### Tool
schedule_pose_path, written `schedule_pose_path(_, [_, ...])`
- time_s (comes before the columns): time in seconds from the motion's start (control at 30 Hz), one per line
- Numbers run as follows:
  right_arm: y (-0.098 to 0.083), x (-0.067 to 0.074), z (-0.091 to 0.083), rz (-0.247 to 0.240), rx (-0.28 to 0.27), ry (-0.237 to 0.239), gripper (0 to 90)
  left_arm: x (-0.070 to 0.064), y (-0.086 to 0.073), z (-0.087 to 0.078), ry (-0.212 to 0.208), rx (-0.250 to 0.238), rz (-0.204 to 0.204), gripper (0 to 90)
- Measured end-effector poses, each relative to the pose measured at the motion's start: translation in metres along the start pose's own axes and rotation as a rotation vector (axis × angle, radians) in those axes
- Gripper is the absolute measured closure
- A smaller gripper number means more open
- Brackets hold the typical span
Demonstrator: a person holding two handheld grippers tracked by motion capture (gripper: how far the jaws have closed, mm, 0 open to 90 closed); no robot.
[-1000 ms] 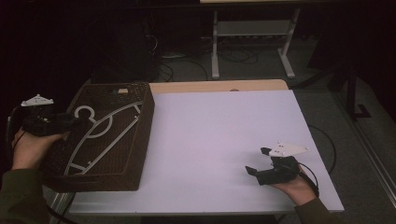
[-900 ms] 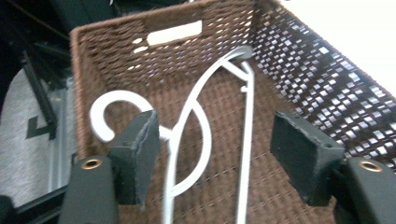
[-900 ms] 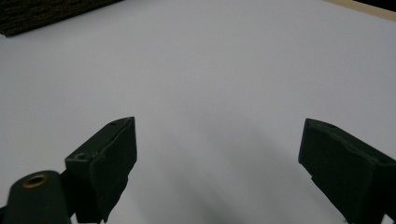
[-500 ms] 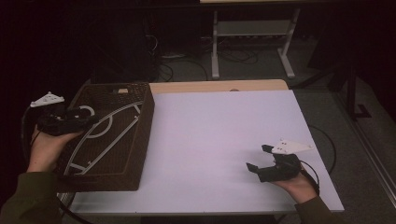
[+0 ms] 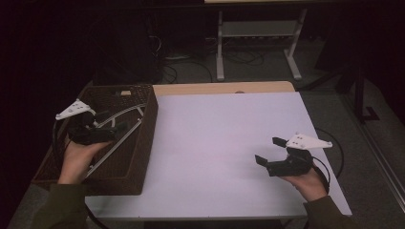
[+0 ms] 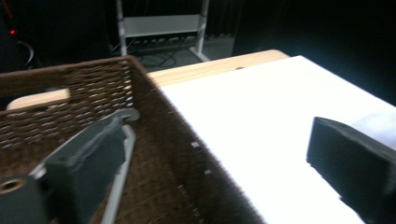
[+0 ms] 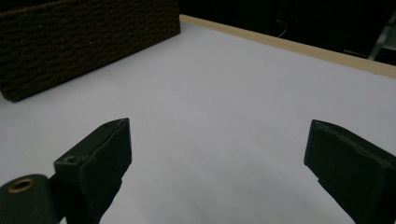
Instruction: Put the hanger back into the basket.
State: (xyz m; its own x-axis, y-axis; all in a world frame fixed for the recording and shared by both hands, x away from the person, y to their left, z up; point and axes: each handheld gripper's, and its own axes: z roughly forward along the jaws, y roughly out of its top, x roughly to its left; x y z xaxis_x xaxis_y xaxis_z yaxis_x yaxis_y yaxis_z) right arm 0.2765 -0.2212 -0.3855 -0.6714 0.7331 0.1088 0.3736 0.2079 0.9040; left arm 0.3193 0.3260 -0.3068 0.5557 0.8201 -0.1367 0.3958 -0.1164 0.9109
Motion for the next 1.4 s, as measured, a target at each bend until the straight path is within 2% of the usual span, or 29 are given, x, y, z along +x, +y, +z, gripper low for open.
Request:
schedule_pose_path(0.07, [0.002,-0.001,0.000,0.001,-0.004,0.002,6.5,-0.004,-0.001,0.002,-0.007,-0.008,-0.003,2.3])
schedule_pose_path(0.17, [0.010,-0.003,-0.002,0.013,-0.032,-0.004,4.3,-0.017,-0.005,0.006,-0.043,-0.054,-0.004,0.0])
schedule_pose_path(0.27, [0.016,-0.005,-0.002,0.028,-0.057,-0.003,2.3,-0.022,-0.005,0.007,-0.062,-0.077,0.001,0.0])
schedule_pose_path(0.3, [0.017,-0.006,-0.002,0.028,-0.063,-0.005,2.1,-0.026,-0.006,0.008,-0.094,-0.096,0.003,0.0])
schedule_pose_path(0.33, [0.019,-0.006,-0.002,0.036,-0.069,-0.002,1.7,-0.026,-0.006,0.008,-0.094,-0.096,0.003,0.0])
schedule_pose_path(0.37, [0.021,-0.007,-0.001,0.037,-0.077,-0.003,1.7,-0.030,-0.007,0.010,-0.126,-0.104,0.002,0.0])
schedule_pose_path(0.53, [0.031,-0.009,0.000,0.045,-0.109,-0.005,1.7,-0.036,-0.009,0.013,-0.158,-0.121,0.005,0.0])
schedule_pose_path(0.57, [0.035,-0.009,0.001,0.042,-0.124,-0.005,1.7,-0.040,-0.009,0.014,-0.176,-0.128,0.007,0.0])
schedule_pose_path(0.63, [0.036,-0.008,0.001,0.038,-0.133,-0.003,1.7,-0.042,-0.010,0.015,-0.182,-0.126,0.014,0.0])
schedule_pose_path(0.73, [0.040,-0.006,-0.001,0.026,-0.151,0.019,1.6,-0.050,-0.013,0.020,-0.216,-0.138,0.012,0.0])
schedule_pose_path(0.83, [0.041,-0.005,-0.004,0.018,-0.164,0.031,0.8,-0.053,-0.015,0.022,-0.224,-0.135,0.022,0.0])
schedule_pose_path(0.87, [0.041,-0.005,-0.004,0.018,-0.164,0.031,0.8,-0.055,-0.015,0.023,-0.230,-0.144,0.012,0.0])
schedule_pose_path(0.9, [0.042,-0.004,-0.007,0.027,-0.183,0.041,0.0,-0.057,-0.016,0.024,-0.235,-0.143,0.031,0.0])
schedule_pose_path(1.0, [0.044,-0.004,-0.012,0.024,-0.209,0.051,0.0,-0.060,-0.018,0.026,-0.249,-0.150,0.032,0.0])
schedule_pose_path(1.23, [0.053,-0.002,-0.022,0.006,-0.255,0.054,0.0,-0.065,-0.021,0.029,-0.270,-0.152,0.046,0.0])
schedule_pose_path(1.4, [0.057,-0.001,-0.025,-0.001,-0.267,0.052,0.0,-0.067,-0.022,0.029,-0.277,-0.150,0.052,0.0])
